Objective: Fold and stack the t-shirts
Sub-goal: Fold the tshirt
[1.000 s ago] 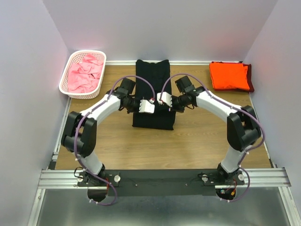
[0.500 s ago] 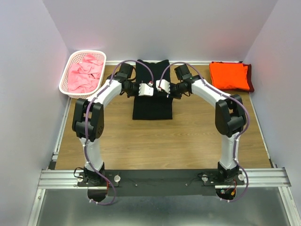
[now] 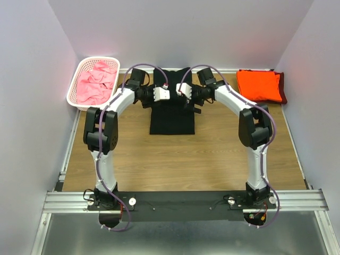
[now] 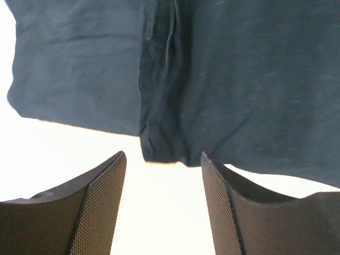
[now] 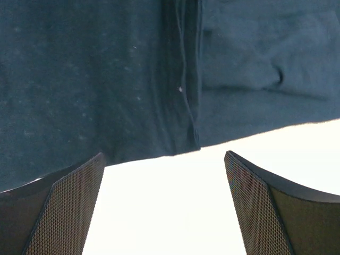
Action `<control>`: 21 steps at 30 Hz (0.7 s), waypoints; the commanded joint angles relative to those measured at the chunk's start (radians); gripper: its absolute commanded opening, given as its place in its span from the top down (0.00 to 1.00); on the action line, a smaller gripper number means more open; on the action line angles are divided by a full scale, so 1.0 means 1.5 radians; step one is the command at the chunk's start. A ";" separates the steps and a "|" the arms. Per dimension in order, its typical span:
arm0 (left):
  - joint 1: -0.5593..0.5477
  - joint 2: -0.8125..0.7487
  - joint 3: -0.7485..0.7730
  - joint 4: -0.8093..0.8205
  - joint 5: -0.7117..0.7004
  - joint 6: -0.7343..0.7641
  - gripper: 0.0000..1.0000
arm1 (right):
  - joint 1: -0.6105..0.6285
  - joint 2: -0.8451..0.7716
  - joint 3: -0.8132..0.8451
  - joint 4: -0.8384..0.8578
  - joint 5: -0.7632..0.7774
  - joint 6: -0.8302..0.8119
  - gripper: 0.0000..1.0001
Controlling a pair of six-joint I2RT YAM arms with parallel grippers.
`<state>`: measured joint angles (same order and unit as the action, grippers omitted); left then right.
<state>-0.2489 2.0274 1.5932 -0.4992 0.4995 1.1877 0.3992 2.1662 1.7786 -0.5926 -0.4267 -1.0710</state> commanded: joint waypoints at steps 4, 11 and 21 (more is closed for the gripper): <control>0.043 -0.072 -0.004 0.035 0.065 -0.172 0.33 | -0.022 -0.078 -0.018 -0.006 -0.026 0.160 0.00; 0.063 -0.122 -0.092 0.002 0.210 -0.372 0.31 | -0.028 -0.128 -0.091 -0.006 -0.159 0.454 0.12; 0.071 -0.026 -0.165 0.202 0.388 -0.706 0.51 | -0.033 -0.027 -0.129 0.069 -0.295 0.668 0.53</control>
<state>-0.1520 1.9045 1.3651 -0.3370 0.9627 0.3729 0.3584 2.0380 1.6272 -0.5468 -0.7563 -0.2329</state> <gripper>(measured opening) 0.494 0.490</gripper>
